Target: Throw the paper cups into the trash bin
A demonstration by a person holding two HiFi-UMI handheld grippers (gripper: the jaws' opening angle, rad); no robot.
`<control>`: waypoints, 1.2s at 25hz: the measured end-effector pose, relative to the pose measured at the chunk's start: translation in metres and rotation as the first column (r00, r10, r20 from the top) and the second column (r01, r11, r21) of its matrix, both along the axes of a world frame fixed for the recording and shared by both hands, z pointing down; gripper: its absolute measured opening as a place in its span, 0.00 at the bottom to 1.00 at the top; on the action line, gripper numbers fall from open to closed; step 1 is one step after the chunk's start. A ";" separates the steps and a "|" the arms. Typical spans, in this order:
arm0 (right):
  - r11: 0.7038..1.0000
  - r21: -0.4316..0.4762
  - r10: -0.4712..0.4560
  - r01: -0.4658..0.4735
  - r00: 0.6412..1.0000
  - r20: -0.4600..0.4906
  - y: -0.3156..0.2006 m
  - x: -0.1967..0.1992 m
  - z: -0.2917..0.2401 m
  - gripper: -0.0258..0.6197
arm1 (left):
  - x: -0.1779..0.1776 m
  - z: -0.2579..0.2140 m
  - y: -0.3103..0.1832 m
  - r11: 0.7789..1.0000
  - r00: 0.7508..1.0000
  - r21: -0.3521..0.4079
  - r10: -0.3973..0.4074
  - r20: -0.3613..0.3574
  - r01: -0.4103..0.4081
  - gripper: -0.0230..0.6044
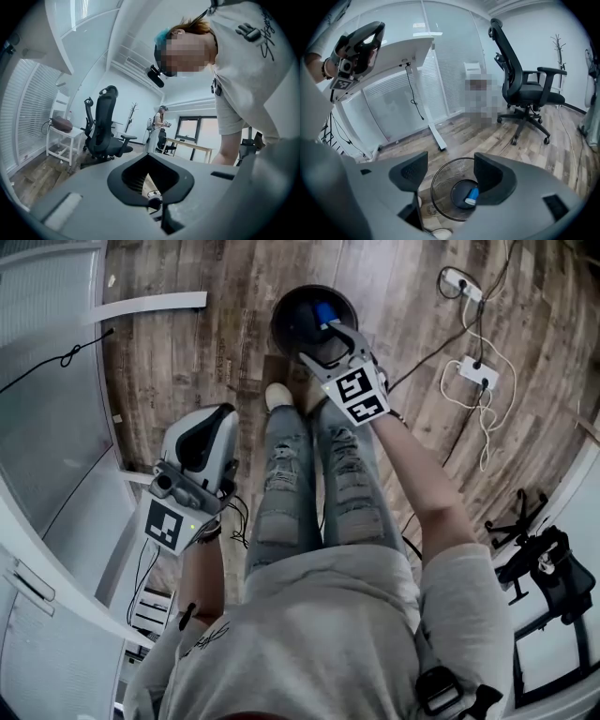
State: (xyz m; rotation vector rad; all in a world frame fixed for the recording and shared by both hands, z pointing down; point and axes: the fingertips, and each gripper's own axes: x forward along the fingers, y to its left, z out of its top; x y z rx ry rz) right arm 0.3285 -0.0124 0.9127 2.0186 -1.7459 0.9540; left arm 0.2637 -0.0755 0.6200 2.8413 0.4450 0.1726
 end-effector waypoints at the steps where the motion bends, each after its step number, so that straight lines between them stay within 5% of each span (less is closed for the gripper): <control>1: 1.000 0.005 0.002 -0.002 1.000 -0.002 0.001 0.001 -0.006 0.50 | 0.000 -0.003 0.001 1.000 1.000 0.002 0.002 -0.001 -0.002 0.03; 30: 0.984 0.167 -0.059 0.066 0.997 -0.048 0.011 -0.045 -0.191 0.50 | -0.015 -0.093 0.037 0.998 0.998 0.032 0.050 -0.046 -0.048 0.03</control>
